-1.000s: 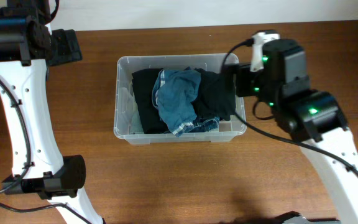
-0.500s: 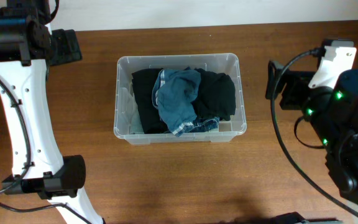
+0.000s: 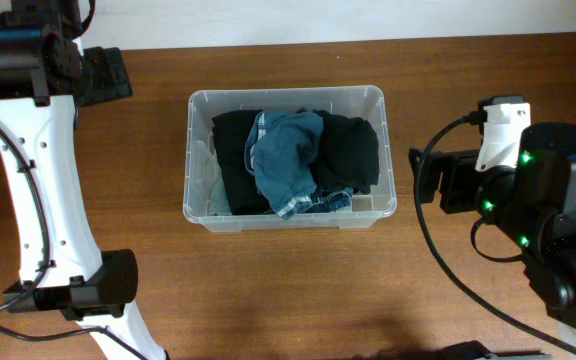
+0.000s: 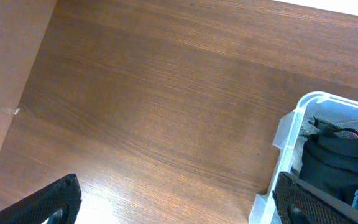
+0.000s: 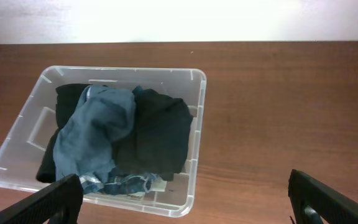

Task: Pack container

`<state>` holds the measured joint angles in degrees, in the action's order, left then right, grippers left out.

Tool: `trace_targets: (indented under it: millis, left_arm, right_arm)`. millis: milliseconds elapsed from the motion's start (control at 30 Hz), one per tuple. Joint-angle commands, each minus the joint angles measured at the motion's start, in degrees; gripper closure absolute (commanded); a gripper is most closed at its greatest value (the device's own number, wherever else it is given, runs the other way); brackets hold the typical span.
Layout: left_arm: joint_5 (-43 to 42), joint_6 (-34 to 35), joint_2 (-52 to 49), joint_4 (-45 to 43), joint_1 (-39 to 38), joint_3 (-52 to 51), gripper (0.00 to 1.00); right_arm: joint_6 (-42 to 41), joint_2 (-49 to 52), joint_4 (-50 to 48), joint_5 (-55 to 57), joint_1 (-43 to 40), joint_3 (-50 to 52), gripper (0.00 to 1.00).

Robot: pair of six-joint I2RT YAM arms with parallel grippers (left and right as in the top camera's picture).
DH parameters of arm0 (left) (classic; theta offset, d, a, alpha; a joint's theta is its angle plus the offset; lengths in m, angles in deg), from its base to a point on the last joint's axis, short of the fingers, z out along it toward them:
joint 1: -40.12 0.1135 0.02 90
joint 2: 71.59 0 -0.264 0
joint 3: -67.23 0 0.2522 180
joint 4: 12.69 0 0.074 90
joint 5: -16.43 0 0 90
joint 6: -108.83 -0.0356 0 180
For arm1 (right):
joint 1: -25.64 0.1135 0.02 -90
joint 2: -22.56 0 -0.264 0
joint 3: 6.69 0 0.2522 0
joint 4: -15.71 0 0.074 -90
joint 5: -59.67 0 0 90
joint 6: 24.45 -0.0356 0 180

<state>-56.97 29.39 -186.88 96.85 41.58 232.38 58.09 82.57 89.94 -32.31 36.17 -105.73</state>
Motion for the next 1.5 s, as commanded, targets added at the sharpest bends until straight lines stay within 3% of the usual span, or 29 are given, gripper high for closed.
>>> trace_targets:
  millis: [0, 133, 300, 500, 667, 933, 1033, 1467]
  left_arm:
    - [0.79, 0.52, 0.28, -0.11, -0.17, 0.15, 0.00]
    - [0.79, 0.52, 0.28, -0.11, -0.17, 0.15, 0.01]
    - [0.79, 0.52, 0.28, -0.11, -0.17, 0.15, 0.01]
    - [0.76, 0.52, 0.28, -0.11, -0.17, 0.15, 0.01]
    - [0.79, 0.52, 0.28, -0.11, -0.17, 0.15, 0.01]
    - [0.79, 0.52, 0.28, -0.11, -0.17, 0.15, 0.01]
    - [0.79, 0.52, 0.28, -0.11, -0.17, 0.15, 0.00]
    - [0.79, 0.52, 0.28, -0.11, -0.17, 0.15, 0.01]
  right_arm:
    - [4.28, -4.02, -0.24, 3.39, -0.44, -0.24, 0.01]
    - [12.83, -12.02, 0.63, 6.84, -0.48, 0.02, 0.01]
    - [14.71, -18.71, 0.44, 6.47, -4.15, 6.99, 0.01]
    - [14.51, -30.58, -13.11, 0.66, -12.55, 30.21, 0.01]
    - [14.51, -41.18, -18.75, -0.98, -12.85, 47.67, 0.01]
    - [14.51, -54.93, -24.20, -3.65, -12.85, 65.55, 0.01]
    - [14.51, -59.58, -24.39, -3.67, -12.85, 69.46, 0.01]
    - [14.51, -59.65, -26.05, -3.85, -12.85, 76.32, 0.02]
